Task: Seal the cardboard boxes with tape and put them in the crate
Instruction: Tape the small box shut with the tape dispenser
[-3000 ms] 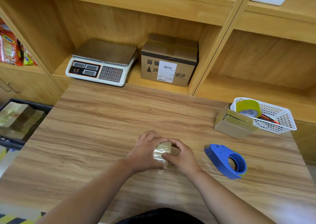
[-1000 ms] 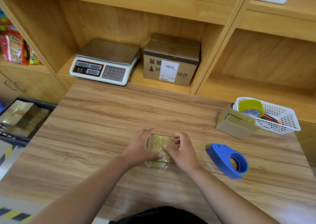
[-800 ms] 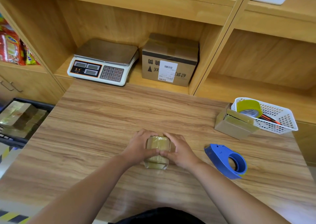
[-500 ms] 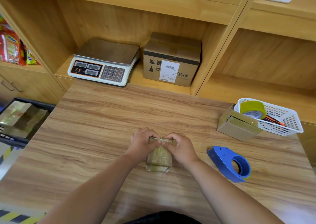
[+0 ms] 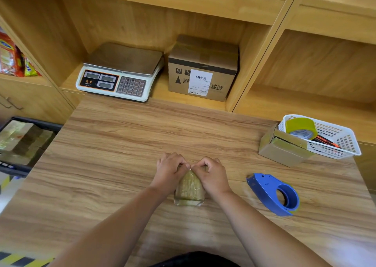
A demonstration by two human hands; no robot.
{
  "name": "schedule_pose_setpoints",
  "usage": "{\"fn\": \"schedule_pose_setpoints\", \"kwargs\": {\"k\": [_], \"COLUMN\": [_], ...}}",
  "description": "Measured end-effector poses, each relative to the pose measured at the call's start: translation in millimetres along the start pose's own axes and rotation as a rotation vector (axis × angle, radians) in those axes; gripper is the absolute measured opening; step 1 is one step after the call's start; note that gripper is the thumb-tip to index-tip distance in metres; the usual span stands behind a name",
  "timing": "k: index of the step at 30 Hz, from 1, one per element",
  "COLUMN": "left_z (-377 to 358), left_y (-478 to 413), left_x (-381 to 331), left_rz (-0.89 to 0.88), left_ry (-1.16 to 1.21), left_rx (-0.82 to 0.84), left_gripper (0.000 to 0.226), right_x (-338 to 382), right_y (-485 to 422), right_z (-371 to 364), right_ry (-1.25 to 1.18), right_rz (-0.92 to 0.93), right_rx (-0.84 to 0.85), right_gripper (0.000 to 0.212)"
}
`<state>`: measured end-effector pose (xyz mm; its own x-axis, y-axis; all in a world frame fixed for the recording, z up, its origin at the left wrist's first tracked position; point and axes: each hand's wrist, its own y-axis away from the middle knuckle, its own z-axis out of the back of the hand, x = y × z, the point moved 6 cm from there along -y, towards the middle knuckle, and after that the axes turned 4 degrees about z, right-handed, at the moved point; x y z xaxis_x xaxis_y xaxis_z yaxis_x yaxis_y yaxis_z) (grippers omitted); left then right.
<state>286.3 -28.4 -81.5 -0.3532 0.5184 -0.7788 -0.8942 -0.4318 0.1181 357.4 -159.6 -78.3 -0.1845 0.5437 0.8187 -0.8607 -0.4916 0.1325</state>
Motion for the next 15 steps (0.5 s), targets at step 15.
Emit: {"fn": "schedule_pose_setpoints", "kwargs": {"k": [15], "left_z": [2.8], "left_y": [5.3], "left_x": [1.1], "left_rz": [0.039], "left_ry": [-0.008], "left_rx": [-0.044], "left_gripper": [0.018], "right_x": [7.7], "right_y": [3.7], "right_z": [3.5], "right_ry": [0.024], "right_rz": [0.054], "right_rx": [0.007], "right_gripper": [0.020]}}
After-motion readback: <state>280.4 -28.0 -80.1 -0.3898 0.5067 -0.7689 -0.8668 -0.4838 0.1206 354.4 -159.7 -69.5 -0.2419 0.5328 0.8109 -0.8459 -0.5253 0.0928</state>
